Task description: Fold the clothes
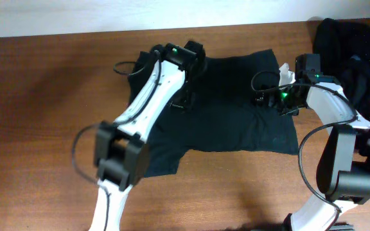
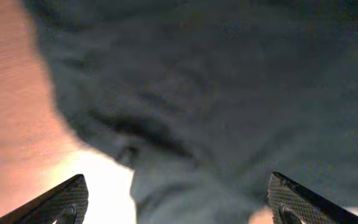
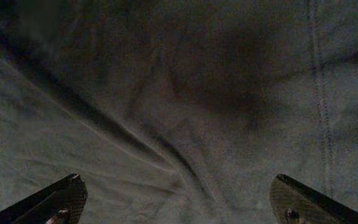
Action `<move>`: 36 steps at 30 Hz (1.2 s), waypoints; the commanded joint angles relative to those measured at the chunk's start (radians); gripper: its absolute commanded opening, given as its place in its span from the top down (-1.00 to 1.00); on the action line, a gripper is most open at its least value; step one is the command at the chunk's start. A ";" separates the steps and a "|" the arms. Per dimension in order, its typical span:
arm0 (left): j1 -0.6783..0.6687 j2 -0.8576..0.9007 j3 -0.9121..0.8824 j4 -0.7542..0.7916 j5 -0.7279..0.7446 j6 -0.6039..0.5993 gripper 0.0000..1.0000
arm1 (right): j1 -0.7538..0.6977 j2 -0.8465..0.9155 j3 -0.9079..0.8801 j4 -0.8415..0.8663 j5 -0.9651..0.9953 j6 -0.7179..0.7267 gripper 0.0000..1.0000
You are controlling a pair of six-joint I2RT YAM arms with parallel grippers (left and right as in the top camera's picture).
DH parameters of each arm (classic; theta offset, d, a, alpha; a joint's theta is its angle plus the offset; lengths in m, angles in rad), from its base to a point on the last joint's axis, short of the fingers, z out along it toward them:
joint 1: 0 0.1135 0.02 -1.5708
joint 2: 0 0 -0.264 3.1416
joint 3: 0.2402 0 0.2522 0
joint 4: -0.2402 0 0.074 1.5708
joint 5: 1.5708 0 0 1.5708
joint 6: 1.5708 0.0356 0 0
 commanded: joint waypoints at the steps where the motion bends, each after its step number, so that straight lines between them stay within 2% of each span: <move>1: -0.010 -0.133 -0.136 0.017 -0.051 -0.043 -0.82 | 0.004 -0.009 0.011 0.002 -0.008 -0.006 -0.97; 2: -0.005 -0.166 -0.209 0.047 -0.049 -0.048 -0.78 | 0.004 -0.009 0.011 0.002 -0.011 -0.006 -0.97; 4: 0.006 -0.227 -0.368 0.127 -0.036 -0.061 -0.29 | 0.004 -0.009 0.011 0.000 -0.022 -0.007 -0.97; 5: 0.014 -0.256 -0.457 0.181 -0.020 -0.061 0.03 | 0.004 -0.009 0.011 -0.001 -0.029 -0.007 -0.97; 6: 0.023 -0.280 -0.534 0.239 -0.003 -0.061 0.46 | 0.004 -0.009 0.011 0.000 -0.032 -0.006 -0.97; 7: 0.038 -0.307 -0.629 0.328 0.028 -0.061 0.98 | 0.004 -0.009 0.011 0.000 -0.032 -0.006 -0.97; 11: 0.087 -0.336 -0.815 0.571 0.188 -0.060 0.99 | 0.004 -0.009 0.011 0.000 -0.032 -0.006 -0.97; 16: 0.120 -0.336 -0.908 0.731 0.226 -0.060 0.99 | 0.004 -0.009 0.011 0.003 -0.032 -0.007 -0.97; 26: 0.151 -0.333 -0.970 0.747 0.197 -0.055 0.99 | 0.004 -0.009 0.011 0.004 -0.032 -0.007 -0.97; 36: 0.220 -0.332 -1.131 0.743 0.218 -0.162 0.99 | 0.004 -0.009 0.011 0.003 -0.032 -0.007 -0.97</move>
